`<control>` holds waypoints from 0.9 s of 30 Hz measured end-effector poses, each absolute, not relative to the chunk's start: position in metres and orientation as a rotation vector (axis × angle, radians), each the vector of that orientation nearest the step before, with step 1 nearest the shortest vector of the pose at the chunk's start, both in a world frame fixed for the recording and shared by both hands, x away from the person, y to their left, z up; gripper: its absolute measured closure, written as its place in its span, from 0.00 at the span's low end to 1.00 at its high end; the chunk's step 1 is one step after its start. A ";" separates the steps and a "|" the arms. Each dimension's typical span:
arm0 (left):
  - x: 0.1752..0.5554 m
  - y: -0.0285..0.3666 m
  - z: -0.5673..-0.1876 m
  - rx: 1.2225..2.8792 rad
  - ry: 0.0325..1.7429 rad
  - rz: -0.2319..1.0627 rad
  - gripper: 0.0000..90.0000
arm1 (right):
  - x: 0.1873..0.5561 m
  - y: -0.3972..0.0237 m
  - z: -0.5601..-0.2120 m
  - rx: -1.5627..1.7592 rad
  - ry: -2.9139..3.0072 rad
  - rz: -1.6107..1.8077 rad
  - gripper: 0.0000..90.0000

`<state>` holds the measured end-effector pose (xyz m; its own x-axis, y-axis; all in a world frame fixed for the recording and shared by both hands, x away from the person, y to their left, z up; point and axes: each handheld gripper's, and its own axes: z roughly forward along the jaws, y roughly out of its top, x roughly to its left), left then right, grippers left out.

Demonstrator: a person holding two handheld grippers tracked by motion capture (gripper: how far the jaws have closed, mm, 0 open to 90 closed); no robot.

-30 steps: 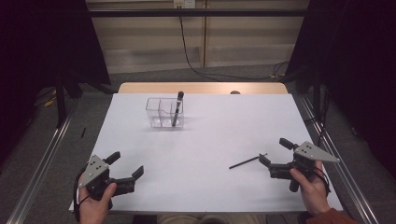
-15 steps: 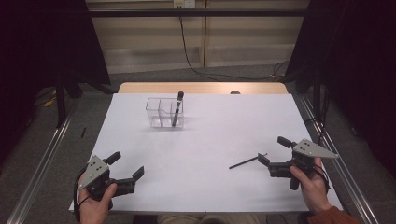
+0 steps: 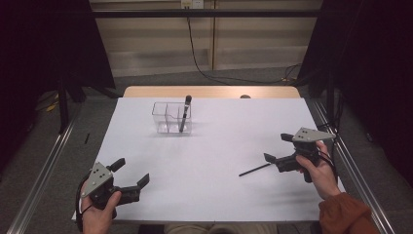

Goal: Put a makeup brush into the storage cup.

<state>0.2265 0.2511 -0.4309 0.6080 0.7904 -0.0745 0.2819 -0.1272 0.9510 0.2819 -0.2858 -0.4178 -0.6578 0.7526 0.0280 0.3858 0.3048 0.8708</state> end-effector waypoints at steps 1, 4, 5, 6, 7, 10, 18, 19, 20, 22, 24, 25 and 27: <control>0.227 0.251 -0.431 1.691 0.896 0.549 0.03 | 0.284 -0.285 -0.418 1.017 2.200 1.296 0.00; 0.227 0.251 -0.431 1.698 0.891 0.548 0.03 | 0.288 -0.283 -0.417 1.003 2.242 1.275 0.01; 0.227 0.250 -0.431 1.700 0.891 0.547 0.03 | 0.289 -0.283 -0.417 1.001 2.260 1.269 0.01; 0.227 0.250 -0.431 1.701 0.891 0.547 0.03 | 0.290 -0.282 -0.417 0.992 2.283 1.253 0.01; 0.227 0.250 -0.431 1.701 0.890 0.548 0.03 | 0.291 -0.282 -0.417 0.986 2.304 1.238 0.01; 0.227 0.250 -0.431 1.702 0.887 0.548 0.03 | 0.295 -0.282 -0.418 0.975 2.359 1.195 0.02; 0.226 0.250 -0.430 1.712 0.880 0.552 0.03 | 0.304 -0.281 -0.421 0.971 2.510 1.098 0.02; 0.227 0.250 -0.430 1.711 0.878 0.551 0.03 | 0.305 -0.281 -0.421 0.965 2.529 1.093 0.02; 0.227 0.250 -0.430 1.713 0.875 0.550 0.03 | 0.306 -0.280 -0.421 0.961 2.541 1.086 0.02; 0.227 0.250 -0.430 1.715 0.874 0.548 0.03 | 0.308 -0.279 -0.421 0.959 2.564 1.083 0.02; 0.227 0.250 -0.431 1.716 0.874 0.547 0.03 | 0.310 -0.279 -0.422 0.963 2.576 1.078 0.02; 0.227 0.250 -0.431 1.717 0.873 0.546 0.03 | 0.311 -0.278 -0.423 0.959 2.590 1.070 0.02; 0.227 0.250 -0.431 1.712 0.876 0.544 0.03 | 0.313 -0.277 -0.425 0.937 2.612 1.029 0.02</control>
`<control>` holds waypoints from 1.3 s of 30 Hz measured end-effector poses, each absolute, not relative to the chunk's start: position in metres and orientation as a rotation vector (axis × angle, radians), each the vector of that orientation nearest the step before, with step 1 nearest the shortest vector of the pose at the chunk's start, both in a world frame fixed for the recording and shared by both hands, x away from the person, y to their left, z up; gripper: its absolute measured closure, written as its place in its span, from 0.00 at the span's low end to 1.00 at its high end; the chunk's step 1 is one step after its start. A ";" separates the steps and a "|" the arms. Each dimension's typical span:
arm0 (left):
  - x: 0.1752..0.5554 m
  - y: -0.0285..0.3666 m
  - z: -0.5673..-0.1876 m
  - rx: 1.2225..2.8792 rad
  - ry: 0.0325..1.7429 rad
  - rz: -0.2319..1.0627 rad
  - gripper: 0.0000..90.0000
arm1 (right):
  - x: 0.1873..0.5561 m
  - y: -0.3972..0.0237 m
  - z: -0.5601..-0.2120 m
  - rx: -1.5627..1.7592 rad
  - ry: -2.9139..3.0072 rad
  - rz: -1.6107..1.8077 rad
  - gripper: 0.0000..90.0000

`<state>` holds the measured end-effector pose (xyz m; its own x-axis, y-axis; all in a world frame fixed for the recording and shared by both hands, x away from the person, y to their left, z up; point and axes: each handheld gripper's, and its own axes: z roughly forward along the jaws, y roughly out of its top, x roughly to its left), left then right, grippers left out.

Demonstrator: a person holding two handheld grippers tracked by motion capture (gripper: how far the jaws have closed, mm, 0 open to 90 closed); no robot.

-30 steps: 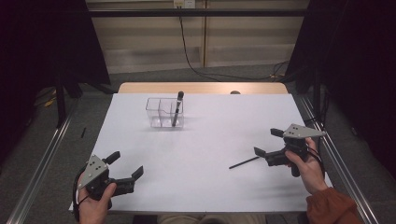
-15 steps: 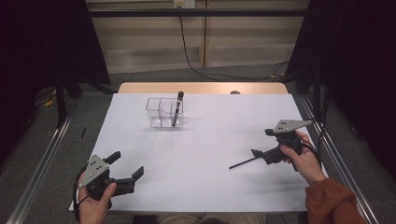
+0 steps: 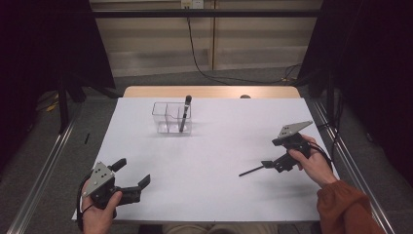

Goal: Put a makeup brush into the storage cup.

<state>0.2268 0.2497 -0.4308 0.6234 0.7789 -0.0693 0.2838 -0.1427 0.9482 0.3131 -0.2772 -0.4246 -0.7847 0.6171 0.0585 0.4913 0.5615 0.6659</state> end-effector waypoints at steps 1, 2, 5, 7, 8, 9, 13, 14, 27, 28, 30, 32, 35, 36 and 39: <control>0.227 0.250 -0.431 1.705 0.878 0.541 0.03 | 0.314 -0.276 -0.425 0.936 2.627 1.011 0.02; 0.227 0.250 -0.431 1.708 0.874 0.542 0.03 | 0.316 -0.276 -0.425 0.932 2.644 1.005 0.03; 0.227 0.250 -0.431 1.716 0.870 0.541 0.03 | 0.319 -0.274 -0.425 0.919 2.671 0.975 0.03; 0.227 0.250 -0.431 1.721 0.876 0.548 0.03 | 0.322 -0.274 -0.425 0.909 2.685 0.960 0.03; 0.227 0.250 -0.431 1.715 0.880 0.544 0.03 | 0.323 -0.275 -0.425 0.906 2.702 0.942 0.03; 0.227 0.251 -0.431 1.715 0.880 0.539 0.03 | 0.324 -0.274 -0.426 0.902 2.723 0.921 0.03; 0.228 0.251 -0.431 1.712 0.886 0.544 0.03 | 0.328 -0.272 -0.427 0.878 2.792 0.864 0.04; 0.228 0.251 -0.431 1.713 0.887 0.543 0.03 | 0.329 -0.271 -0.428 0.863 2.803 0.852 0.04; 0.227 0.250 -0.431 1.719 0.872 0.549 0.03 | 0.337 -0.261 -0.432 0.752 2.929 0.665 0.07; 0.228 0.250 -0.431 1.720 0.871 0.549 0.02 | 0.338 -0.260 -0.433 0.749 2.941 0.647 0.06; 0.227 0.250 -0.431 1.723 0.868 0.549 0.03 | 0.339 -0.259 -0.434 0.741 2.959 0.628 0.06; 0.228 0.250 -0.431 1.724 0.868 0.551 0.03 | 0.341 -0.257 -0.434 0.752 2.983 0.597 0.04; 0.228 0.250 -0.431 1.722 0.870 0.550 0.03 | 0.342 -0.255 -0.437 0.724 3.003 0.554 0.05; 0.228 0.250 -0.431 1.724 0.870 0.553 0.03 | 0.343 -0.254 -0.438 0.721 3.012 0.533 0.06; 0.228 0.250 -0.431 1.724 0.868 0.551 0.03 | 0.345 -0.252 -0.442 0.703 3.045 0.458 0.10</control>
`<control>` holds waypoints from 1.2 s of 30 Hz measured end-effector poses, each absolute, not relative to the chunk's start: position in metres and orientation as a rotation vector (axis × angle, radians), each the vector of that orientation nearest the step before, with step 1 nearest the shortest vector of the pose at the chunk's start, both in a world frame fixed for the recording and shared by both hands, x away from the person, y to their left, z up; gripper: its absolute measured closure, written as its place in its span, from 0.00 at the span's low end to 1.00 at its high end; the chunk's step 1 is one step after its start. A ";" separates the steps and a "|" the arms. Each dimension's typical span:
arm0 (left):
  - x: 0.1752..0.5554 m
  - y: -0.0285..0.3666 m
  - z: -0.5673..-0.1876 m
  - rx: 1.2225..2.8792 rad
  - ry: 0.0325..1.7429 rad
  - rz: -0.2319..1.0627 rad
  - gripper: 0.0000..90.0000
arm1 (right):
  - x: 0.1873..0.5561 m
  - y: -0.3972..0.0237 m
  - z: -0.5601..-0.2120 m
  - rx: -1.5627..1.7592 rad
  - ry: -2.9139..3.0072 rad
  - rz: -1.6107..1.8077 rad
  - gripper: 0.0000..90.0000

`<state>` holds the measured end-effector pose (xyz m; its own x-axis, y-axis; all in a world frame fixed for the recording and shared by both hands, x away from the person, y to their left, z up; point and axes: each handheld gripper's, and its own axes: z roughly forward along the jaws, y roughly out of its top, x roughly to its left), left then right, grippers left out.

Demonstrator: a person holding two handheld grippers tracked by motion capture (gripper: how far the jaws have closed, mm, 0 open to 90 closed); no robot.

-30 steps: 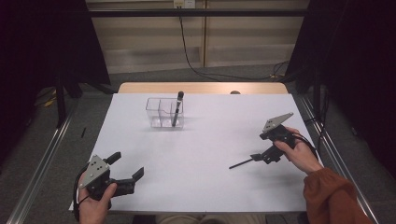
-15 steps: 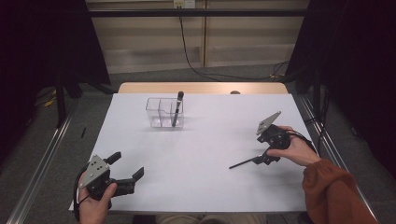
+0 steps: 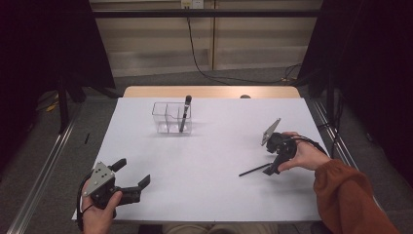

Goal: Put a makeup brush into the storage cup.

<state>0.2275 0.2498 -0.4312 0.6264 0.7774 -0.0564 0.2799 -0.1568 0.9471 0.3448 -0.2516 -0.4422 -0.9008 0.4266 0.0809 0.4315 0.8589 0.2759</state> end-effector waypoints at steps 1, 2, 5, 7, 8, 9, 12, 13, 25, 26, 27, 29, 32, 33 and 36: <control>0.227 0.250 -0.431 1.723 0.870 0.550 0.03 | 0.345 -0.251 -0.443 -0.686 -3.014 -0.432 0.12; 0.228 0.250 -0.431 1.723 0.870 0.550 0.03 | 0.346 -0.250 -0.444 -0.682 -3.009 -0.428 0.15; 0.228 0.250 -0.431 1.727 0.873 0.548 0.03 | 0.350 -0.249 -0.448 -0.654 -3.026 -0.387 0.22; 0.228 0.250 -0.431 1.728 0.873 0.548 0.03 | 0.351 -0.249 -0.450 -0.652 -3.019 -0.363 0.26; 0.228 0.250 -0.431 1.728 0.873 0.547 0.02 | 0.352 -0.250 -0.451 -0.649 -3.022 -0.354 0.28; 0.228 0.250 -0.431 1.730 0.871 0.548 0.03 | 0.352 -0.251 -0.451 -0.646 -3.020 -0.352 0.31; 0.228 0.250 -0.431 1.731 0.870 0.548 0.03 | 0.353 -0.252 -0.452 -0.629 -3.030 -0.348 0.38; 0.228 0.250 -0.431 1.728 0.869 0.548 0.03 | 0.353 -0.253 -0.452 -0.630 -3.037 -0.347 0.40; 0.228 0.251 -0.431 1.731 0.867 0.552 0.03 | 0.352 -0.249 -0.449 -0.521 -3.078 -0.285 0.67; 0.227 0.250 -0.431 1.727 0.869 0.550 0.03 | 0.352 -0.248 -0.449 -0.514 -3.082 -0.279 0.68; 0.227 0.250 -0.431 1.729 0.867 0.549 0.03 | 0.352 -0.248 -0.449 -0.516 -3.076 -0.259 0.71; 0.227 0.250 -0.432 1.730 0.867 0.549 0.03 | 0.353 -0.247 -0.449 -0.511 -3.079 -0.250 0.72; 0.228 0.251 -0.432 1.728 0.872 0.544 0.03 | 0.352 -0.245 -0.449 -0.486 -3.084 -0.238 0.76; 0.228 0.251 -0.432 1.728 0.873 0.543 0.02 | 0.352 -0.245 -0.448 -0.480 -3.081 -0.230 0.78; 0.228 0.250 -0.432 1.730 0.869 0.546 0.03 | 0.353 -0.245 -0.449 -0.478 -3.074 -0.236 0.81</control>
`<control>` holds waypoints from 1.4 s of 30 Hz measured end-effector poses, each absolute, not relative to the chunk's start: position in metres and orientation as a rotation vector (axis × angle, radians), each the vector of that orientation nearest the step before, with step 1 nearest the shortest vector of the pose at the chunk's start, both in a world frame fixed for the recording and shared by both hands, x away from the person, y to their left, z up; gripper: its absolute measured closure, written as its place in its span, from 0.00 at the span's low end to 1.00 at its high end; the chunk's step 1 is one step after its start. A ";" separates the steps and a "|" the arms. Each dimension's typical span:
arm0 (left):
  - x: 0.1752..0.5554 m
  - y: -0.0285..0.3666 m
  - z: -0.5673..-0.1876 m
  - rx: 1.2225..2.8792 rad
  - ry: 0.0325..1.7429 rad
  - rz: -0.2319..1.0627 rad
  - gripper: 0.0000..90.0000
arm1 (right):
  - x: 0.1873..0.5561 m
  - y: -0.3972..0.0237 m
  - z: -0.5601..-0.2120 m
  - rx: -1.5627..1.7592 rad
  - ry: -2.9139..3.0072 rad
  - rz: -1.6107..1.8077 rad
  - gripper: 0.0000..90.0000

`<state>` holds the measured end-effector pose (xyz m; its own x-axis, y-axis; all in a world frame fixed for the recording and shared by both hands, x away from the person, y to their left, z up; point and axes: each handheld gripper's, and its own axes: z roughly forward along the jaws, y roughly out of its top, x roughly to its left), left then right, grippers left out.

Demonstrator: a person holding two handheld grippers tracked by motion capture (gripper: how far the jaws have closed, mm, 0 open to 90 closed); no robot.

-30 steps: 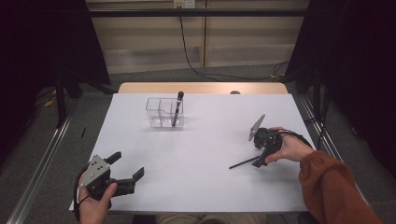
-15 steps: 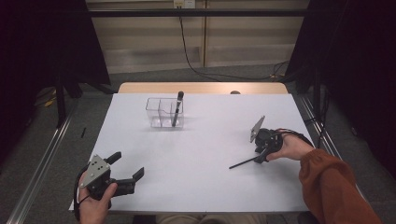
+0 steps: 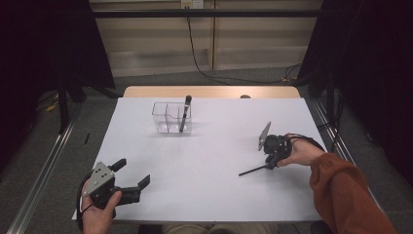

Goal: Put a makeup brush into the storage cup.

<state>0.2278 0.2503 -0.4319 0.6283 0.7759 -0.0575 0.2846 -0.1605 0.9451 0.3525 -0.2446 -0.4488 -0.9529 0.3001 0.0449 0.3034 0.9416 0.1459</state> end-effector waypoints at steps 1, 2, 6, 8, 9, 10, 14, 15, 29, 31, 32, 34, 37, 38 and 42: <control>0.228 0.250 -0.432 1.730 0.868 0.545 0.03 | 0.353 -0.245 -0.449 -0.475 -3.071 -0.235 0.82; 0.228 0.250 -0.432 1.732 0.867 0.544 0.03 | 0.353 -0.245 -0.449 -0.474 -3.069 -0.236 0.83; 0.228 0.250 -0.432 1.731 0.868 0.545 0.03 | 0.354 -0.246 -0.449 -0.496 -3.054 -0.236 0.87; 0.228 0.250 -0.432 1.731 0.868 0.546 0.03 | 0.356 -0.246 -0.449 -0.488 -3.057 -0.243 0.89; 0.228 0.250 -0.432 1.730 0.868 0.547 0.03 | 0.356 -0.246 -0.449 -0.492 -3.055 -0.244 0.90; 0.228 0.250 -0.432 1.731 0.867 0.547 0.03 | 0.356 -0.246 -0.449 -0.493 -3.052 -0.239 0.91; 0.227 0.251 -0.432 1.729 0.873 0.547 0.03 | 0.356 -0.245 -0.449 -0.485 -3.051 -0.236 0.96; 0.227 0.251 -0.432 1.730 0.873 0.547 0.03 | 0.356 -0.245 -0.449 -0.488 -3.052 -0.235 0.96; 0.228 0.251 -0.432 1.731 0.872 0.549 0.03 | 0.355 -0.247 -0.449 -0.525 -3.047 -0.264 0.96; 0.228 0.251 -0.432 1.731 0.872 0.549 0.03 | 0.355 -0.247 -0.449 -0.530 -3.041 -0.262 0.96; 0.228 0.252 -0.432 1.731 0.872 0.549 0.03 | 0.355 -0.247 -0.448 -0.535 -3.041 -0.265 0.96; 0.228 0.252 -0.432 1.727 0.873 0.548 0.03 | 0.355 -0.248 -0.448 -0.542 -3.047 -0.275 0.96; 0.228 0.252 -0.432 1.727 0.873 0.548 0.03 | 0.353 -0.251 -0.447 -0.570 -3.047 -0.295 0.96; 0.228 0.252 -0.432 1.730 0.875 0.549 0.03 | 0.353 -0.252 -0.446 -0.571 -3.041 -0.315 0.96; 0.228 0.252 -0.432 1.730 0.875 0.550 0.03 | 0.350 -0.255 -0.439 -0.607 -3.049 -0.384 0.96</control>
<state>0.2278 0.2515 -0.4319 0.6241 0.7793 -0.0572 0.2866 -0.1602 0.9446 0.3497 -0.2552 -0.4385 -0.9249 0.3762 0.0560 0.3783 0.8948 0.2371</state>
